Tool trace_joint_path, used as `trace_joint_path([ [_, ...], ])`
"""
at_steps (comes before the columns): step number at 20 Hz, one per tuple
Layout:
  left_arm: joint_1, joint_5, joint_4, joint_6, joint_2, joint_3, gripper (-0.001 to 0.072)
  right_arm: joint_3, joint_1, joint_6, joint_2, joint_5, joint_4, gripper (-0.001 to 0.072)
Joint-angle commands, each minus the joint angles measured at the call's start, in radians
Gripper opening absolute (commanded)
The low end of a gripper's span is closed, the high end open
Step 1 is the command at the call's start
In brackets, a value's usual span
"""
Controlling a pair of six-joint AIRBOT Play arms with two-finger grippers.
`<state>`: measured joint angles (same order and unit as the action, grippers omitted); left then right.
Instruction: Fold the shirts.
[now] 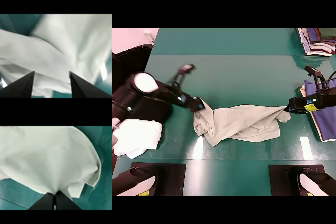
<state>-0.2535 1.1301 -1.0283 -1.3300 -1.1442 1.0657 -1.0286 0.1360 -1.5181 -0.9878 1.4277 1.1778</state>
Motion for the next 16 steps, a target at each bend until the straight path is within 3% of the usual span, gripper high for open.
trace_joint_path([
  [1,0.225,-0.024,0.010,-0.004,-0.078,0.022,0.0524,0.002,0.000,0.000,0.001,-0.023,0.001,0.0014],
  [8,0.297,-0.043,0.281,0.125,-0.386,0.022,0.0525,0.002,0.000,0.000,0.000,-0.026,0.001,0.0014],
  [11,0.296,-0.061,0.401,0.187,-0.429,0.023,0.0524,0.002,0.000,0.000,0.000,-0.033,0.000,0.0014],
  [14,0.297,-0.056,0.415,0.197,-0.433,0.023,0.0522,0.002,0.000,0.000,0.000,-0.037,0.000,0.0015],
  [15,0.297,-0.043,0.416,0.212,-0.433,0.023,0.0475,0.002,0.000,0.000,0.000,-0.042,0.000,0.0014],
  [16,0.297,-0.028,0.416,0.214,-0.433,0.023,0.0359,0.002,0.000,0.000,0.000,-0.043,0.000,0.0015],
])
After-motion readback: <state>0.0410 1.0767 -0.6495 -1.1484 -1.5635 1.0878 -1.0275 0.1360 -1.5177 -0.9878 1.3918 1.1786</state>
